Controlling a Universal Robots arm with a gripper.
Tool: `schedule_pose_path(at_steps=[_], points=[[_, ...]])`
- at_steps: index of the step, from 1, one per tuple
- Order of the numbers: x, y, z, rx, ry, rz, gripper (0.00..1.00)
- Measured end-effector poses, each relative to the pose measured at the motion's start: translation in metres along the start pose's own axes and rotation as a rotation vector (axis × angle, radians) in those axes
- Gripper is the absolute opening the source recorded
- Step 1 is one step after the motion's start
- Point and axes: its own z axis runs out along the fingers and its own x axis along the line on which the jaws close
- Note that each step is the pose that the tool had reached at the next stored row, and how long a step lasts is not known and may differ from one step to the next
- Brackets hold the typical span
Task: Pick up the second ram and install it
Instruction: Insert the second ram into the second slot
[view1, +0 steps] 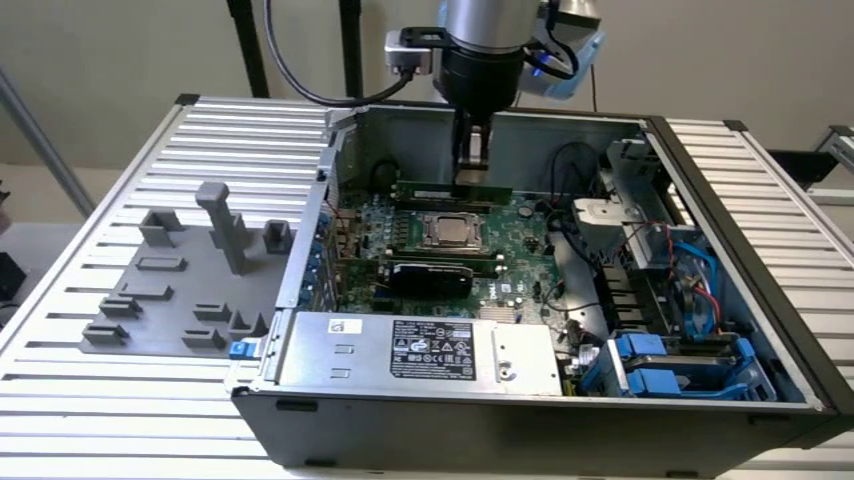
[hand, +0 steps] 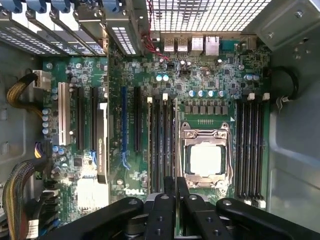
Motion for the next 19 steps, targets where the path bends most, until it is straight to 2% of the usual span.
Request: schedule_pose_path(at_steps=[6,11,19], points=[[0.000,0.0047,0.0110,0.0005,-0.0004,0.000,0.00],[0.000,0.0046,0.0202,0.0028,-0.0045,0.000,0.00],[0.001,0.0040,0.0345,0.0031,-0.0084,0.000,0.00]])
